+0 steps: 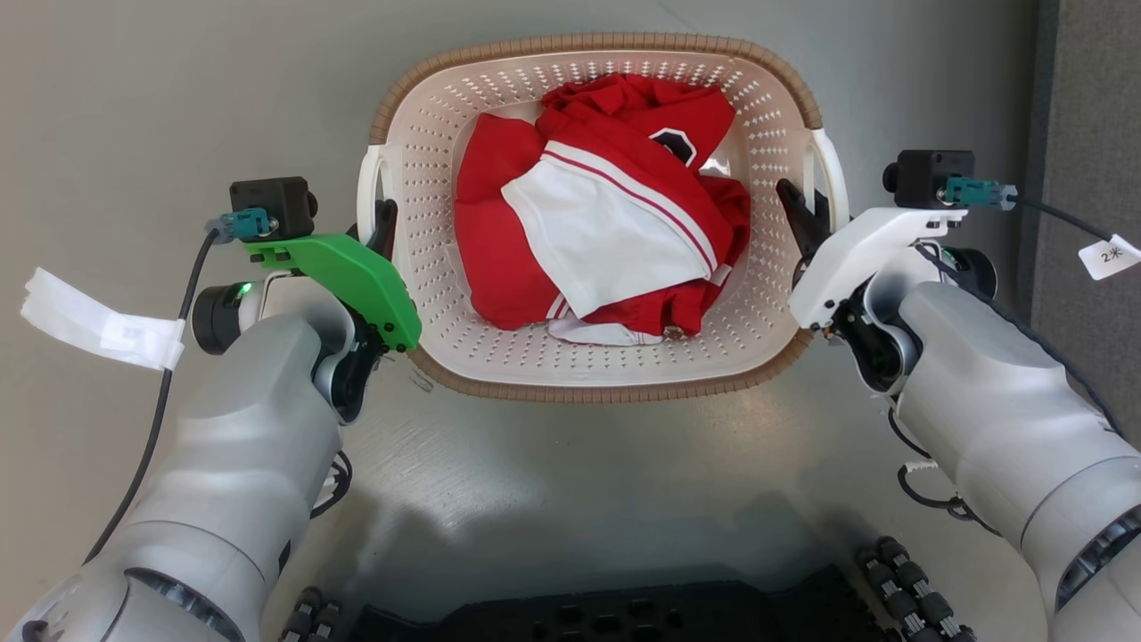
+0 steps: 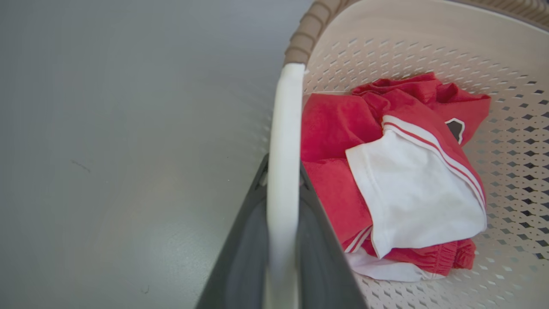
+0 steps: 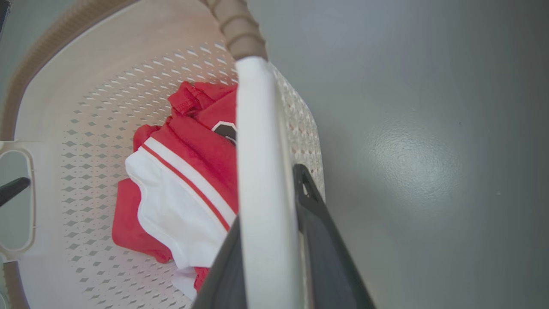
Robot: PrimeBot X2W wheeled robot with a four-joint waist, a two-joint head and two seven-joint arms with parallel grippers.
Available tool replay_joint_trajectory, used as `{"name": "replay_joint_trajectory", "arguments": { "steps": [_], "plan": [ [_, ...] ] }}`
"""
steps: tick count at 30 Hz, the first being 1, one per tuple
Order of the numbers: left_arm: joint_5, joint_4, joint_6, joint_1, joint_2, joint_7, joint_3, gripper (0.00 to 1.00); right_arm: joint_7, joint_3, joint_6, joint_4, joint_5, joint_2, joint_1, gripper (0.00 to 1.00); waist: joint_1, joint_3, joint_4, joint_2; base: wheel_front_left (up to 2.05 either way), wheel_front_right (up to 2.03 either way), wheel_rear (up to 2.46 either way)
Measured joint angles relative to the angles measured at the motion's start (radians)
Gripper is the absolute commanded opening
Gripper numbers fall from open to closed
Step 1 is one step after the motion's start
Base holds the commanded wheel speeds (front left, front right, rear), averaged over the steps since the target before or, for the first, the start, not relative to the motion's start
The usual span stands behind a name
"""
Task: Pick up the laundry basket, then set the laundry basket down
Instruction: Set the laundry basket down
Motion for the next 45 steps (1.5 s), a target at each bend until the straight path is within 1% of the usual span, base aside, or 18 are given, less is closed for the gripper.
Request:
{"name": "replay_joint_trajectory", "arguments": {
  "steps": [5,6,8,9,10,14,30,38,45],
  "plan": [
    [-0.004,0.000,0.000,-0.001,0.000,-0.003,-0.002,0.00,0.000,0.002,0.000,0.002,0.007,-0.002,-0.008,0.00,0.0000,0.002,0.001,0.0000,0.00,0.00,0.00],
    [-0.006,0.000,0.000,-0.001,0.000,-0.003,-0.002,0.00,0.000,0.002,0.000,0.003,0.008,-0.002,-0.008,0.16,0.0000,0.002,0.001,0.0000,0.00,0.00,0.00],
    [-0.007,0.000,0.000,-0.001,-0.001,-0.003,-0.004,0.02,-0.005,0.001,0.001,0.003,0.011,-0.001,-0.009,0.42,0.0000,0.002,0.001,0.0000,0.00,0.00,0.00],
    [-0.007,0.000,0.000,-0.001,0.000,-0.005,-0.005,0.29,-0.005,0.001,0.005,0.004,0.012,-0.001,-0.009,0.65,0.0000,0.002,0.001,0.0000,0.00,0.00,0.00],
    [-0.010,0.000,0.000,-0.001,0.001,-0.007,-0.006,1.00,-0.005,0.002,0.019,0.010,0.015,-0.001,-0.009,1.00,0.0000,0.002,0.001,0.0000,0.00,0.00,0.00],
    [-0.023,-0.003,0.000,-0.001,0.001,-0.010,-0.007,1.00,-0.005,0.001,0.020,0.021,0.020,0.013,-0.009,1.00,0.0000,-0.001,0.001,0.0000,0.00,0.00,0.00],
    [-0.034,0.015,0.000,-0.001,0.001,-0.011,-0.013,1.00,-0.008,-0.001,0.021,0.061,0.044,0.021,-0.009,1.00,-0.0001,-0.040,-0.002,0.0000,0.00,0.00,0.00],
    [-0.034,0.033,0.000,0.001,0.001,-0.016,-0.022,1.00,-0.008,-0.012,0.021,0.079,0.060,0.031,-0.006,1.00,-0.0001,-0.089,-0.005,0.0000,0.00,0.00,0.00],
    [-0.037,0.034,0.000,0.034,0.001,-0.019,-0.021,1.00,-0.008,-0.012,0.021,0.090,0.061,0.035,0.031,1.00,-0.0001,-0.160,-0.006,0.0000,0.00,0.00,0.00]
  ]
}}
